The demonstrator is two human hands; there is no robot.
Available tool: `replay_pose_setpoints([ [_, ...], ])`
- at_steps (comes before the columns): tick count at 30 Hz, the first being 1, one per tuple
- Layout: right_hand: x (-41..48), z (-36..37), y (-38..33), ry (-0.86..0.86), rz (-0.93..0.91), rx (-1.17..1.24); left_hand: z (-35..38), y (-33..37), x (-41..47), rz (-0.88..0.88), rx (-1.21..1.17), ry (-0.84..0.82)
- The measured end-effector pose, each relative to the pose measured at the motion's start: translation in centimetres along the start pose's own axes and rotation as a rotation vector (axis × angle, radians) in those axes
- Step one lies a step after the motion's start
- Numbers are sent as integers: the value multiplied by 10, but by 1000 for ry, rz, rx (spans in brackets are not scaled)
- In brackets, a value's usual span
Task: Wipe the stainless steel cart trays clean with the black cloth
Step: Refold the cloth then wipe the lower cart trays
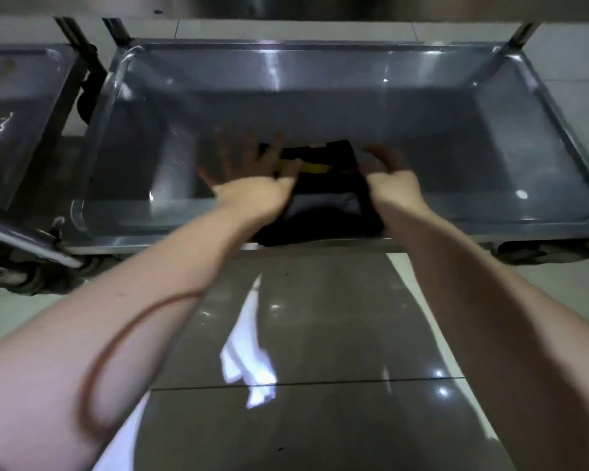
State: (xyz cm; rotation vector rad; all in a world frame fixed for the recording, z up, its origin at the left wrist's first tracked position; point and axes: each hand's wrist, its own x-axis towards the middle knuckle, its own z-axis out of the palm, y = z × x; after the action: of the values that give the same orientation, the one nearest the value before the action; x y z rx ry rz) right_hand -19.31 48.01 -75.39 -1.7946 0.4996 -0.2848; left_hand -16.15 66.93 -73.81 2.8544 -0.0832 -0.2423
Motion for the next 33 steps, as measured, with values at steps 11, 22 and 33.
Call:
replay_pose_setpoints([
  [11, -25, 50, 3, -449, -279, -1209, 19, -49, -3, 141, 59, -57],
  [22, 17, -113, 36, -257, 115, -1297, 31, -39, -9, 155, 158, -86],
  [33, -46, 27, 8, -401, -280, -1210, 31, -41, -10, 55, 141, -35],
])
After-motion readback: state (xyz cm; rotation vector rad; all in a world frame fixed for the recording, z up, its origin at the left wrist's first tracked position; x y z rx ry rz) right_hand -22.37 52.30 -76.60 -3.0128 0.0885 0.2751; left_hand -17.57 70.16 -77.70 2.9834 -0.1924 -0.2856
